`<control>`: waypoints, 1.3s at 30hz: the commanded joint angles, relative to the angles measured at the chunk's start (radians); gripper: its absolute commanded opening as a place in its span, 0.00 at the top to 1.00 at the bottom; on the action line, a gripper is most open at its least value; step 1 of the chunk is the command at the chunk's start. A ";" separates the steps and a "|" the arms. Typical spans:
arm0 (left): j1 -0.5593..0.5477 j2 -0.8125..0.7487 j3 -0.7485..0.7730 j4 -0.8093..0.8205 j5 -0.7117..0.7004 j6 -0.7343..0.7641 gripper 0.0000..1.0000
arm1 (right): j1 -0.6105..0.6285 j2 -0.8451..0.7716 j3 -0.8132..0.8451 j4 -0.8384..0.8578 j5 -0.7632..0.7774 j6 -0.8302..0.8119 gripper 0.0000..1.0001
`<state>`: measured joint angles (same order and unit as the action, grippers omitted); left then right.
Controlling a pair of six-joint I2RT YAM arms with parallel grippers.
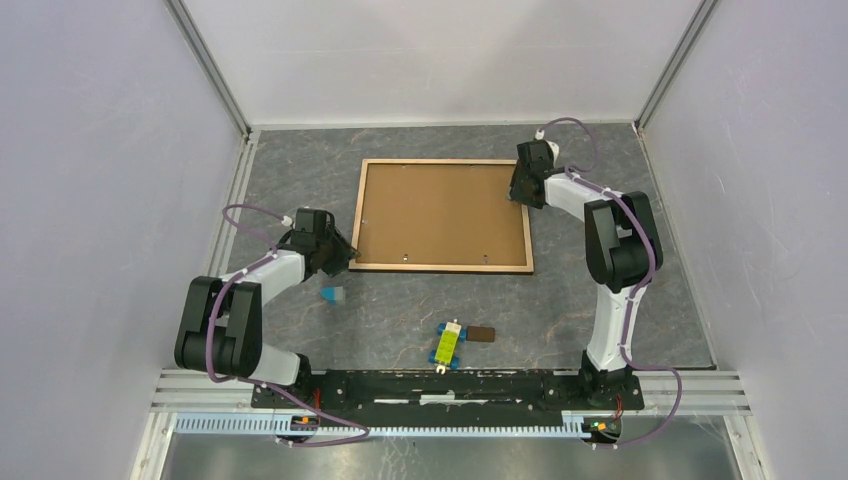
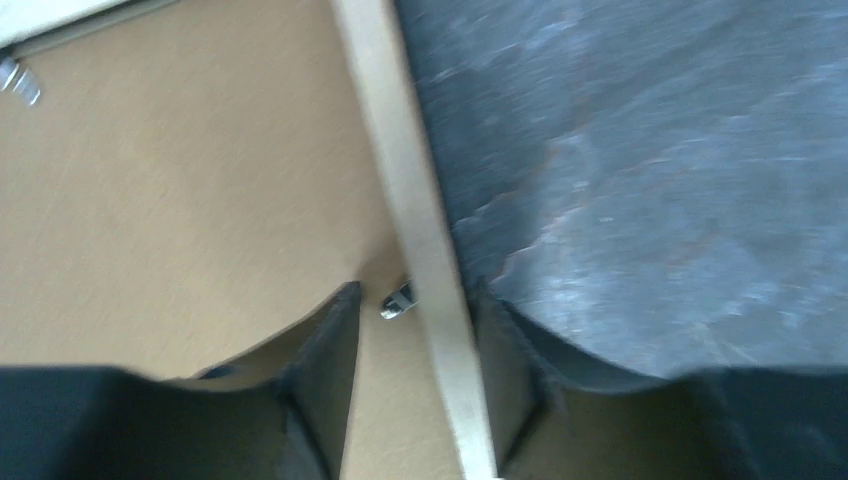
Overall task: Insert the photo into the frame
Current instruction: Install the photo frame at the center of the board, then adjust the photo frame at the center of the board.
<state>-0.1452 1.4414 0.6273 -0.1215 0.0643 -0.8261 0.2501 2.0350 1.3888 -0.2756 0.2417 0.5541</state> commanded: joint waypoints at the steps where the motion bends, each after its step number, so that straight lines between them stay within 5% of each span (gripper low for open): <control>1: -0.004 0.005 -0.048 -0.032 0.032 -0.030 0.48 | 0.030 -0.034 -0.080 0.088 -0.229 -0.037 0.37; 5: -0.004 0.006 -0.051 -0.021 0.055 -0.027 0.45 | 0.026 -0.071 -0.123 0.189 -0.296 -0.094 0.18; 19: -0.069 -0.047 -0.078 0.008 0.177 -0.040 0.41 | 0.030 0.116 0.155 0.167 -0.452 -0.246 0.07; 26: -0.325 -0.149 -0.112 0.027 0.111 -0.096 0.26 | 0.056 0.165 0.188 0.318 -0.445 -0.153 0.05; 32: -0.458 -0.280 -0.150 -0.021 0.034 -0.118 0.12 | 0.072 0.230 0.409 0.181 -0.438 -0.147 0.05; 39: -0.456 -0.388 0.068 -0.266 -0.228 0.034 0.04 | 0.073 0.110 0.480 -0.105 -0.303 -0.236 0.03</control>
<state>-0.6044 1.0981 0.5400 -0.2886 0.0154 -0.8768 0.3202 2.2753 1.8664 -0.2111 -0.1249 0.3630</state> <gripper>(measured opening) 0.951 0.969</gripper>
